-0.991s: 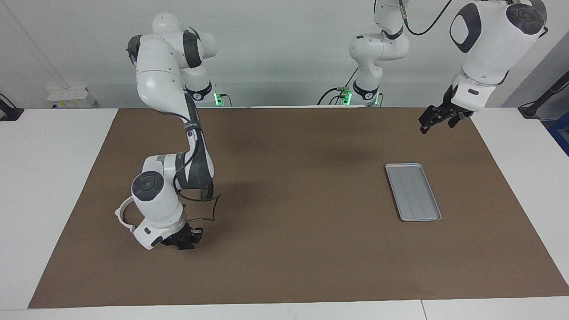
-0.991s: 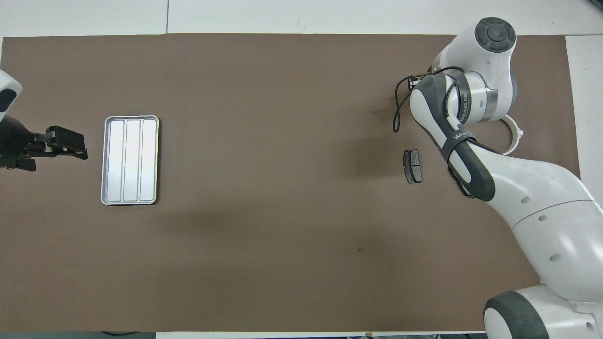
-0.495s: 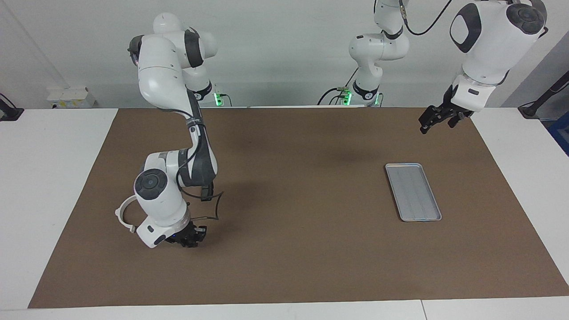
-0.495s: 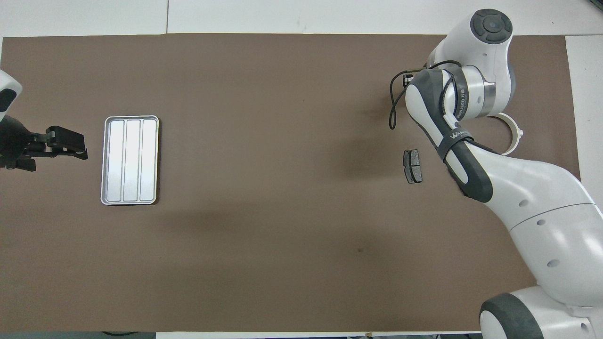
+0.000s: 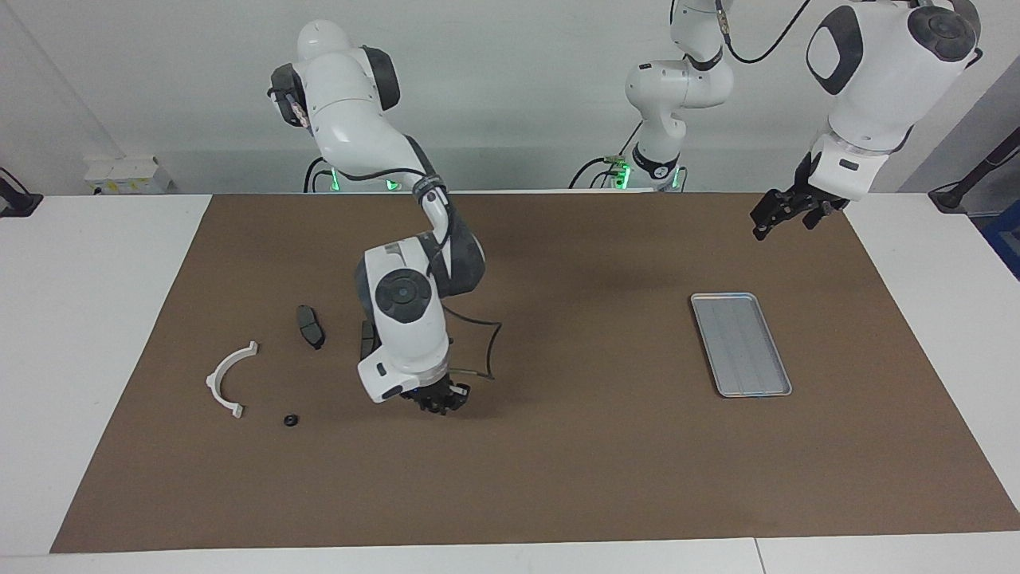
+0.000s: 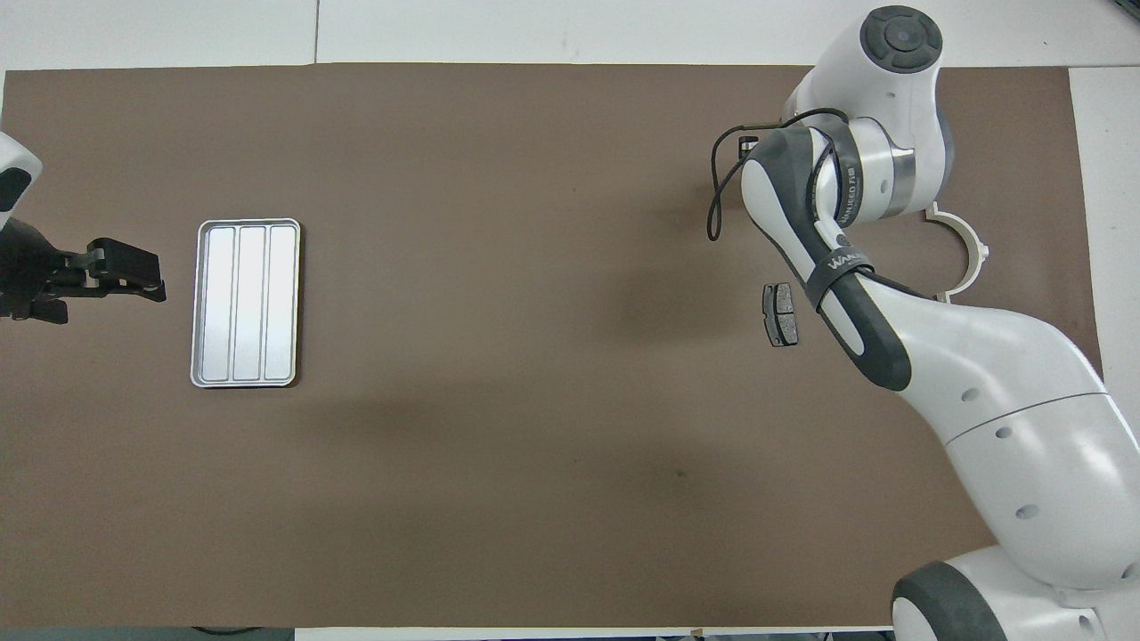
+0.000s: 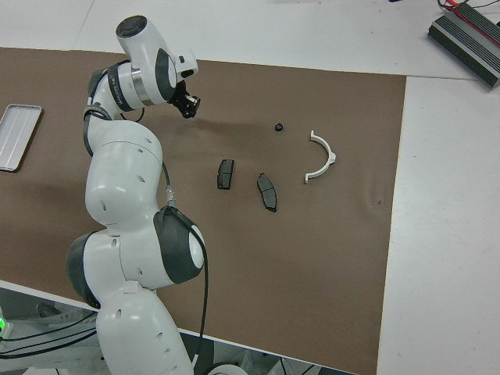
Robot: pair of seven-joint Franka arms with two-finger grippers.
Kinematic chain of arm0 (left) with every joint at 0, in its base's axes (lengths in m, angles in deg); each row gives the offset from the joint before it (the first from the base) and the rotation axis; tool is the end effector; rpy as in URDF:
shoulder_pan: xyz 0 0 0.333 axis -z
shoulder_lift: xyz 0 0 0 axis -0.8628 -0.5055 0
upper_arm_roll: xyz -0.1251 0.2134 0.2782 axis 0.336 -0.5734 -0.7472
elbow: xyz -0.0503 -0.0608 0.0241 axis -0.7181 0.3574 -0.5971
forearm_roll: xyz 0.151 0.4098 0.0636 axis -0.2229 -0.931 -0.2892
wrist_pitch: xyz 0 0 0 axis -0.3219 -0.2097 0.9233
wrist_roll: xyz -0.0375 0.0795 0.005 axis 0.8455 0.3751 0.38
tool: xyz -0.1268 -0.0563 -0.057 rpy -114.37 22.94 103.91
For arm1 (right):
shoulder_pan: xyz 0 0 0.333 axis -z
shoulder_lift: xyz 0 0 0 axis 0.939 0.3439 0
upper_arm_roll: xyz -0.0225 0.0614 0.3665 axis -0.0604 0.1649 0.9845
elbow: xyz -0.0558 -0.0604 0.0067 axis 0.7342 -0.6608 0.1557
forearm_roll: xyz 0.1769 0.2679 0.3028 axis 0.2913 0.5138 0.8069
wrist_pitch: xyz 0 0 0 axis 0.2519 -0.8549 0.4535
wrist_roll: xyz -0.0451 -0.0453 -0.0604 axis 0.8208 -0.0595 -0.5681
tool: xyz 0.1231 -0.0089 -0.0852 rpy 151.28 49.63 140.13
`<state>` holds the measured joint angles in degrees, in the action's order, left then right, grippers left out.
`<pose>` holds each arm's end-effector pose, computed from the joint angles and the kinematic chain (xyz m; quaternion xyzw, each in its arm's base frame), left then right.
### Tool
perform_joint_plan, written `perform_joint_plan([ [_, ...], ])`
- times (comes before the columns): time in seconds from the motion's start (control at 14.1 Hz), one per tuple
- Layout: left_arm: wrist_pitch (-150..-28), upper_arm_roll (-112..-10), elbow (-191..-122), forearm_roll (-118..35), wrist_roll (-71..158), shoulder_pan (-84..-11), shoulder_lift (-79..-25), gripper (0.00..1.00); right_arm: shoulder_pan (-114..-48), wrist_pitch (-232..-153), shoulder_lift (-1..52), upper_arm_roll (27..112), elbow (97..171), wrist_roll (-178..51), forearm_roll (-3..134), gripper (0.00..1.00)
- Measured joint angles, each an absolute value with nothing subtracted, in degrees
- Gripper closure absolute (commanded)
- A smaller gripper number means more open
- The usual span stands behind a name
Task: Pick bearing gear from pile to tray
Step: 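Carry the bearing to the table center and release it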
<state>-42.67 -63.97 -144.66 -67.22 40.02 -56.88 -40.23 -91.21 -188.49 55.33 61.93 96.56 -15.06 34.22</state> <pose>0.5913 -0.0273 0.5915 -0.9966 -0.0768 0.0287 0.0079 0.7931 0.3020 0.3091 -0.9855 0.1686 -0.0171 0.0002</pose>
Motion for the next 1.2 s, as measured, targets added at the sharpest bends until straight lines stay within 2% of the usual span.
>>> perform_joint_plan([
  [0.35, -42.7, -64.0, -144.7, -67.2, 40.0, -56.9, -40.2, 0.00, -100.4, -190.7, 55.8, 61.9, 96.5, 6.1, 34.2, 1.00],
  [0.64, -42.7, -64.0, -144.7, -67.2, 40.0, -56.9, -40.2, 0.00, -107.3, -194.2, 58.7, 61.1, 96.5, 18.7, 34.1, 1.00],
  [0.92, -42.7, -64.0, -144.7, -67.2, 40.0, -56.9, -40.2, 0.00, -111.1, -194.8, 59.4, 58.1, 96.3, 23.9, 33.3, 0.99],
  [0.99, -42.7, -64.0, -144.7, -67.2, 40.0, -56.9, -40.2, 0.00, -111.2, -194.8, 59.4, 57.9, 96.3, 24.0, 33.3, 0.81],
  [1.06, -42.7, -64.0, -144.7, -67.2, 40.0, -56.9, -40.2, 0.00, -111.2, -194.8, 59.4, 57.9, 96.3, 24.0, 33.3, 0.36],
  [1.13, -42.7, -64.0, -144.7, -67.2, 40.0, -56.9, -40.2, 0.00, -111.2, -194.8, 59.4, 57.9, 96.3, 24.0, 33.3, 0.00],
  [1.2, -42.7, -64.0, -144.7, -67.2, 40.0, -56.9, -40.2, 0.00, -111.2, -195.2, 59.6, 57.9, 96.2, 24.1, 33.4, 0.00],
])
